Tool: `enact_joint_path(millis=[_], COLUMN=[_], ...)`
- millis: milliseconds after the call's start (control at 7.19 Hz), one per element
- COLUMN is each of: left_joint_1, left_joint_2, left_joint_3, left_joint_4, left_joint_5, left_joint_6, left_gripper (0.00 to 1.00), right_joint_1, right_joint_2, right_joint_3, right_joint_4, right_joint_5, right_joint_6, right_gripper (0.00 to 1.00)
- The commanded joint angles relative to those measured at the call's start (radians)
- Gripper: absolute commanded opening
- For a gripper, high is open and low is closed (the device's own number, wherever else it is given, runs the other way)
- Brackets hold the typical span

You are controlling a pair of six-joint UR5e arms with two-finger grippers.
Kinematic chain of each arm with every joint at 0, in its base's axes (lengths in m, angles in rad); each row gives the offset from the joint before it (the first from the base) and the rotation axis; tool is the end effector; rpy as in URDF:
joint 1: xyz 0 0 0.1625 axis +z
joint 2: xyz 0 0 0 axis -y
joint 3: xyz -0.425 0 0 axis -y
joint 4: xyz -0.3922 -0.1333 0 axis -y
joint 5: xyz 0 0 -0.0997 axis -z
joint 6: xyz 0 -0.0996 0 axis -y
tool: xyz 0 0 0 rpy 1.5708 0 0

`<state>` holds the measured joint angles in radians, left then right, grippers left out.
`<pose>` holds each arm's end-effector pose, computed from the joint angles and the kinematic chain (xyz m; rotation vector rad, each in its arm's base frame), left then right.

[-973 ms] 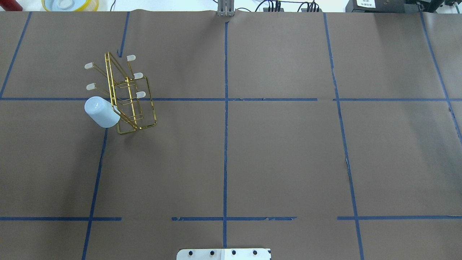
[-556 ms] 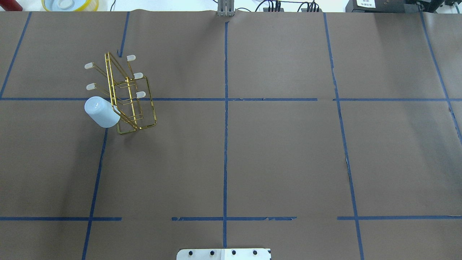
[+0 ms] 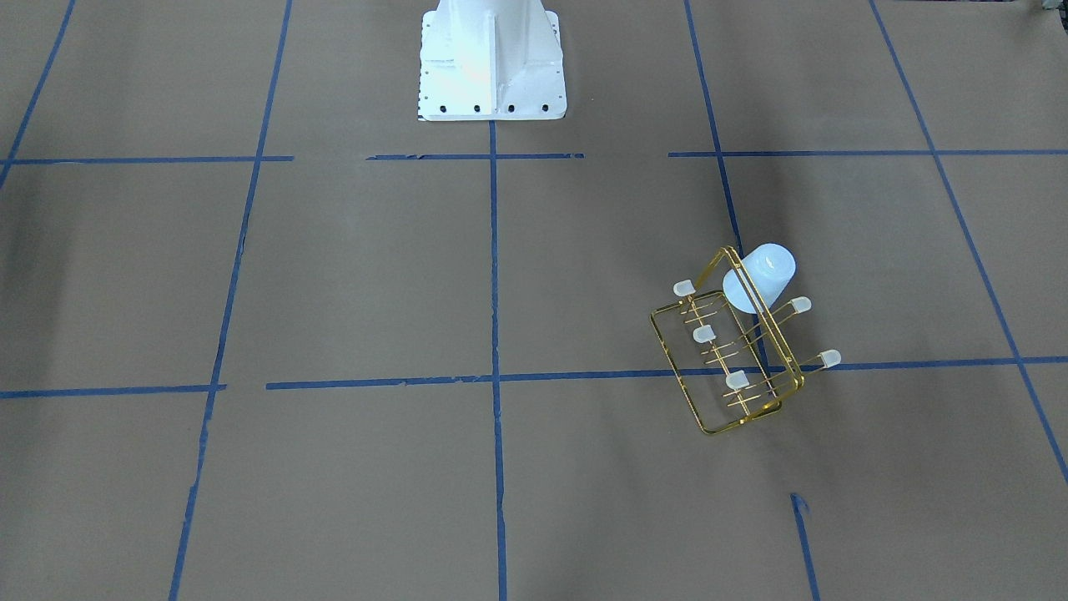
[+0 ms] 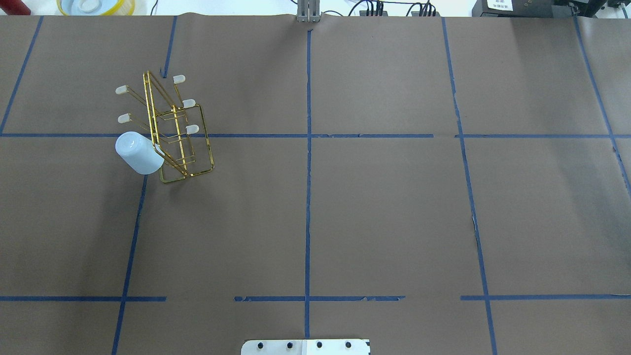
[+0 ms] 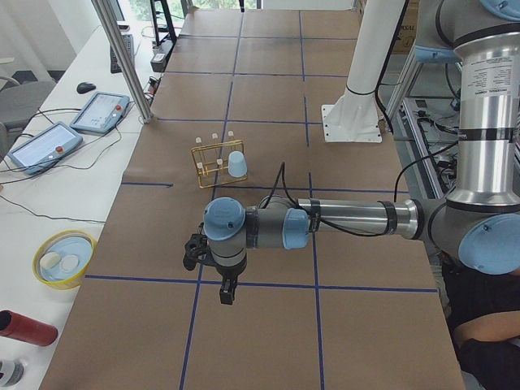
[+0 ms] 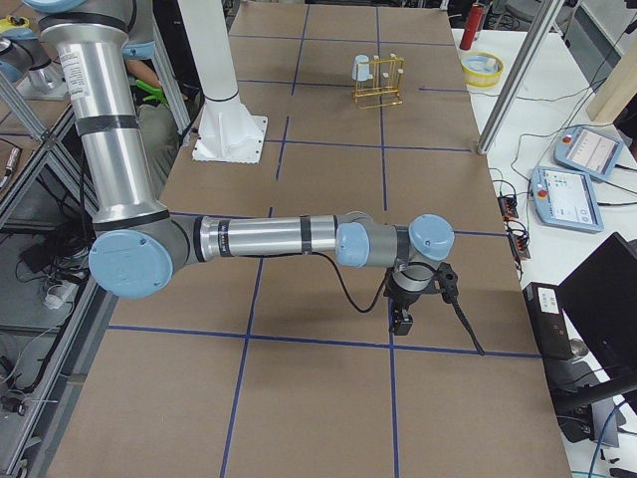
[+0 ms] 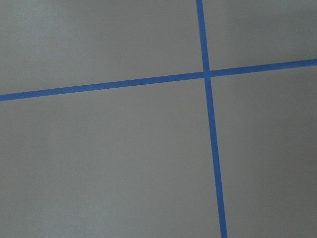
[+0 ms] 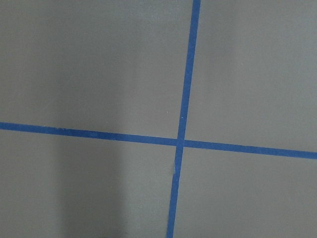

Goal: Hang cup on cup holder

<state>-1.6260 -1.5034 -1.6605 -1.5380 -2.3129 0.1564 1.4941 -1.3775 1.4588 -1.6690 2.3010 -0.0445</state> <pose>-0.0914 -0.4581 0.6522 0.0685 0.7393 0.0926 0.0229 -0.5744 0.6236 -0.0279 -0.7302 -0.1096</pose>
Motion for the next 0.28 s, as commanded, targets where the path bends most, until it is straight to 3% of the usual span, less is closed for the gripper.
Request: enact_joint_path(millis=[0,139], left_joint_1=[0.0,0.0], left_joint_2=[0.0,-0.001], left_joint_3=[0.001,0.002], left_joint_4=[-0.001,-0.001], left_joint_5=[0.0,0.0], left_joint_6=[0.0,0.0], left_gripper=[1.0,1.0], right_joint_1=[0.0,0.0], right_joint_2=[0.0,0.0], right_joint_3=[0.0,0.0], right_joint_4=[0.0,0.0], right_joint_5=[0.0,0.0], right_joint_6=[0.0,0.0], right_gripper=[1.0,1.0])
